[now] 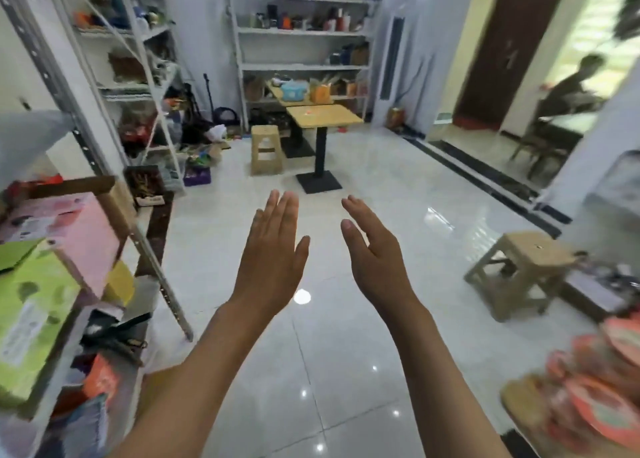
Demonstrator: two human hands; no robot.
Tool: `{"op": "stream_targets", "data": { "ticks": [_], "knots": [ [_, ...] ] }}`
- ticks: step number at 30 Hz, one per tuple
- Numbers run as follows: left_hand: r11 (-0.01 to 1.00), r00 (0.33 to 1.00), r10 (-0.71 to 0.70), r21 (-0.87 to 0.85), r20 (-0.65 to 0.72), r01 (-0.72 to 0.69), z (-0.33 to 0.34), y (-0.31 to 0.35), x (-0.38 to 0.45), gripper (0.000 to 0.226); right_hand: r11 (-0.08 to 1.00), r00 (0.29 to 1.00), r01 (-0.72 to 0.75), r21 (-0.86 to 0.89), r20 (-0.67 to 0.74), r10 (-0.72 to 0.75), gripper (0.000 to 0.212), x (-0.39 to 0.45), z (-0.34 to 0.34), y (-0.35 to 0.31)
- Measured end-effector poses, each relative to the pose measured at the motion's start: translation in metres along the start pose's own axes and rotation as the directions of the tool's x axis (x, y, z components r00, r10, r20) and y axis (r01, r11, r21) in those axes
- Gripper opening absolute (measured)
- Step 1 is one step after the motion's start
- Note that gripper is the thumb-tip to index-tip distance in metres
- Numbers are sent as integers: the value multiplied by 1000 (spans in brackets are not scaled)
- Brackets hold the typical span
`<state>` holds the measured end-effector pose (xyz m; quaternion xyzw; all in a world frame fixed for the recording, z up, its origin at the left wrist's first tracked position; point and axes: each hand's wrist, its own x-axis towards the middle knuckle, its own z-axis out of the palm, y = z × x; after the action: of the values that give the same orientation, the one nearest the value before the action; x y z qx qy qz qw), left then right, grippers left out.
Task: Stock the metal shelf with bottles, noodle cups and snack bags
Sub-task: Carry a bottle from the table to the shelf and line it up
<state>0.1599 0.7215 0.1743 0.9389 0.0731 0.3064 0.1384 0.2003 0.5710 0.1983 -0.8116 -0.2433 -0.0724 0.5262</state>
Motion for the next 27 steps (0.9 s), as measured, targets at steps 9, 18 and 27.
{"op": "stream_targets", "data": {
  "ticks": [9, 18, 27],
  "knots": [
    [916, 939, 331, -269, 91, -297, 112, 239, 17, 70, 973, 913, -231, 6, -343, 219, 34, -72, -220, 119],
    [709, 741, 639, -531, 206, -464, 212, 481, -20, 67, 894, 647, -441, 82, -662, 380, 32, -165, -422, 250],
    [640, 577, 732, -656, 362, -400, 288, 638, -78, 69, 713, 290, -630, 308, -759, 584, 29, -251, -533, 366]
  ]
}}
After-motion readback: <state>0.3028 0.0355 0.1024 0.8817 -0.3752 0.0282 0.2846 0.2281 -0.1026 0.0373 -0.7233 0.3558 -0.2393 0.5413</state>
